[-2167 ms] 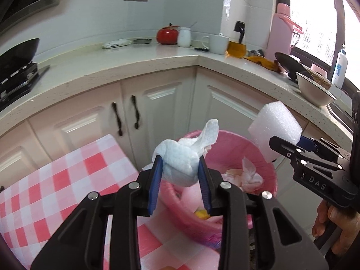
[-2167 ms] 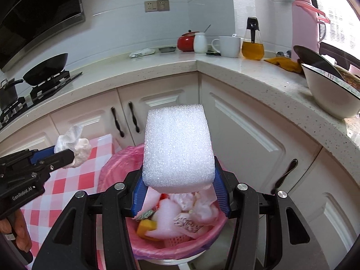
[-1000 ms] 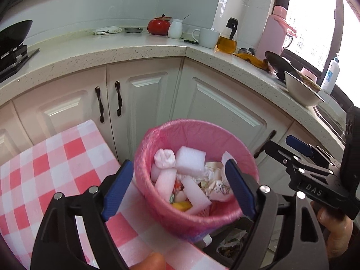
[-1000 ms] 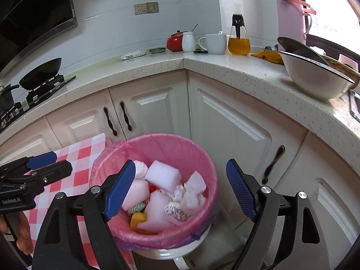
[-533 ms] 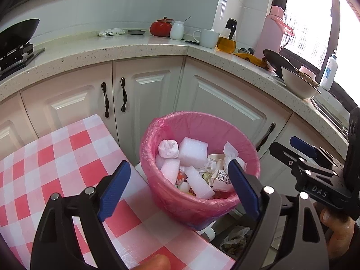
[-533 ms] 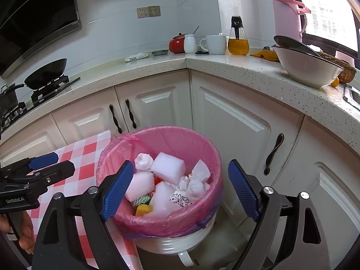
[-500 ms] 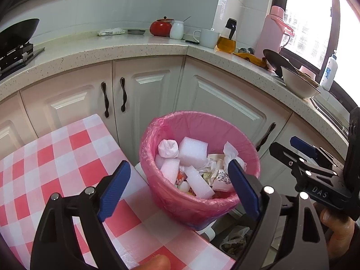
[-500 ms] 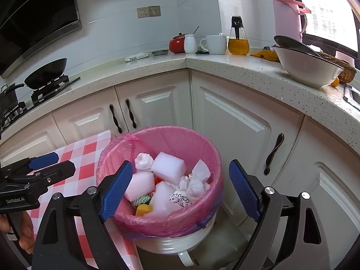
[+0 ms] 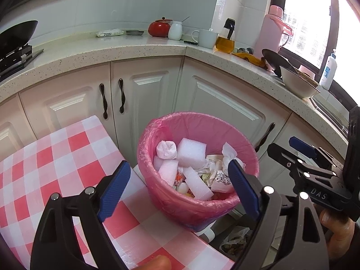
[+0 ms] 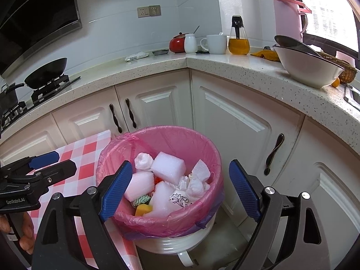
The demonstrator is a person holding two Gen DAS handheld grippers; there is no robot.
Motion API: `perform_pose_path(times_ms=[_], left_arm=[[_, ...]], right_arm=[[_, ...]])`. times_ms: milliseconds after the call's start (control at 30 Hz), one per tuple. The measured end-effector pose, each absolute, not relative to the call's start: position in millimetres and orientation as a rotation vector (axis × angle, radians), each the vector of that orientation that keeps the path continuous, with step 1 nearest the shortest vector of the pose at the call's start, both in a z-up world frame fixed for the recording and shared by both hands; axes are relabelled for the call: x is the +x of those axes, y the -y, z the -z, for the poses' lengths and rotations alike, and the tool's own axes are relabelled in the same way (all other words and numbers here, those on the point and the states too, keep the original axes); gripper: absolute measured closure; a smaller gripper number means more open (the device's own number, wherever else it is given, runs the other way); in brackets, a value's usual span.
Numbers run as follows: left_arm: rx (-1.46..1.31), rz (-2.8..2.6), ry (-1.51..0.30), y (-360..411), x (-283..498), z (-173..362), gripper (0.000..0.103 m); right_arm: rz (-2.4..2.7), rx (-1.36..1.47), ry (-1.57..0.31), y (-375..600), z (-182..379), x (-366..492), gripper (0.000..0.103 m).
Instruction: Collect trash
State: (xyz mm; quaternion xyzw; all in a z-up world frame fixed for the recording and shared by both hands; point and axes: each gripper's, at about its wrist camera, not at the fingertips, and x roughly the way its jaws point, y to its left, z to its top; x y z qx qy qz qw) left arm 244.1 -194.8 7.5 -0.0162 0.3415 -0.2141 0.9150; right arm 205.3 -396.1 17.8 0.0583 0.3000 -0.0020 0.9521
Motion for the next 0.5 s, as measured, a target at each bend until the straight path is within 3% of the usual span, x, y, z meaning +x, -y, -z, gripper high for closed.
perform_pose_path(times_ms=[500], left_arm=[[-0.032,0.442,-0.701,195.5,244.1,-6.7,0.018]], right_arm=[[-0.001,0.118,-0.611,396.5,-17.3,206.8,0.02]])
